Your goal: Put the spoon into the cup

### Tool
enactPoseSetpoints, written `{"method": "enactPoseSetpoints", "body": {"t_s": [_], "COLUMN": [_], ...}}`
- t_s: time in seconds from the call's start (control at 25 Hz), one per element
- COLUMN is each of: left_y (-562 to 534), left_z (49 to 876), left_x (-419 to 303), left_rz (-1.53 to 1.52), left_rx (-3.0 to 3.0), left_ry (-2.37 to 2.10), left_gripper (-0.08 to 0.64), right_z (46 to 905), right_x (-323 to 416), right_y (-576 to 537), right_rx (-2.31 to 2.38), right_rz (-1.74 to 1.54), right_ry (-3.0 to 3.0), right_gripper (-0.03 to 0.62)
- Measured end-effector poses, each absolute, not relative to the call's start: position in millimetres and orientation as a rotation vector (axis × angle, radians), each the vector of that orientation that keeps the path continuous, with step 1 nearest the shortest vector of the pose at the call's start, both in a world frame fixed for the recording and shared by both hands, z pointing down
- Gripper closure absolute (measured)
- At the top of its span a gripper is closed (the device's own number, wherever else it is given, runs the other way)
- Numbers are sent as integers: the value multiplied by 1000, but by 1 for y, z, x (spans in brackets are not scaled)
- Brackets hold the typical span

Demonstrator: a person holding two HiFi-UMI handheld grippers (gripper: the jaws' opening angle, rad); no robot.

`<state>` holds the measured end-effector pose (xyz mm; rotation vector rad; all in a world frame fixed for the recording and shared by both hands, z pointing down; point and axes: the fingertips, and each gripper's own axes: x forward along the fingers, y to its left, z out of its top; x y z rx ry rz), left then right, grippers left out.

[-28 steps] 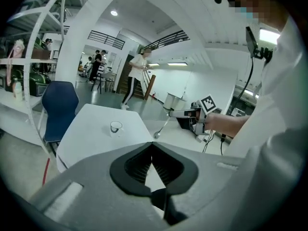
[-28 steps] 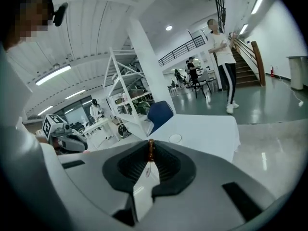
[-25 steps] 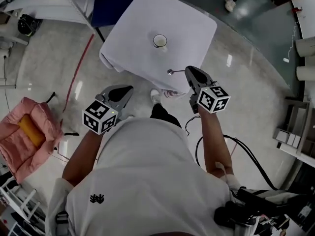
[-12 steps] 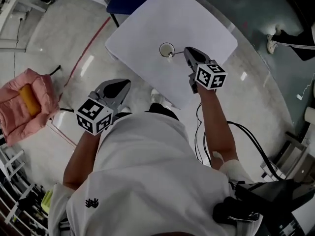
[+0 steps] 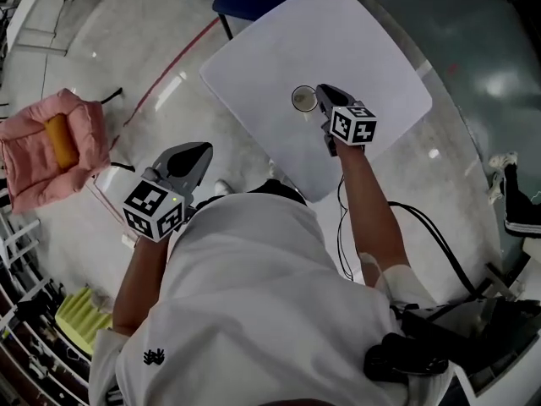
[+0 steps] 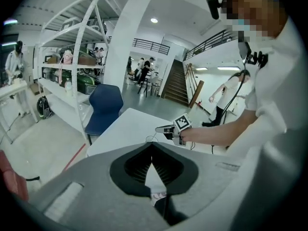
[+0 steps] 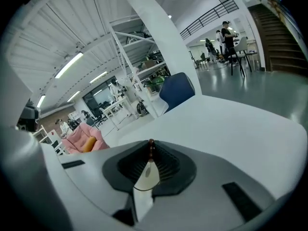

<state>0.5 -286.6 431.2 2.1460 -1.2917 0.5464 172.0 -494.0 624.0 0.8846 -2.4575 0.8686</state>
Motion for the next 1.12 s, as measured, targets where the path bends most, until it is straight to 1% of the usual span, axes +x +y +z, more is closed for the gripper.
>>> {"method": "enactPoseSetpoints", "body": {"t_s": [0.32,0.72,0.76,0.8,0.88,0.92,1.12], "left_y": [-284,-272,-271,-269,-266,-263,-243], "left_z": [442,455,453,450,446,445,447], "left_x": [-10,-22,-24,-26,-33,-36,-46], "left_rz": [549,534,532,529,522,519,499], "left_rx": [2086,2097,2100,2103,2109,2113,2148], "left_ry": [-1319,-1343,-1347,-1352,-1359,-1360,-1331], "left_gripper": [549,550,550,550,549,549,550], "right_z": [659,683,684,684,681,680,662], "right_x": [163,155,155,155,154,154,159], "right_y": [-491,-484,-483,-482,-482,-481,-475], "right_rx": [851,843,838,837,847,856,916], "right_rz": [892,851,847,844,836,831,809], "right_ry": [-2422,-2449,-2443,-2437,-2432,-2431,-2441], "right_gripper": [549,540,516,473,437,405,359]}}
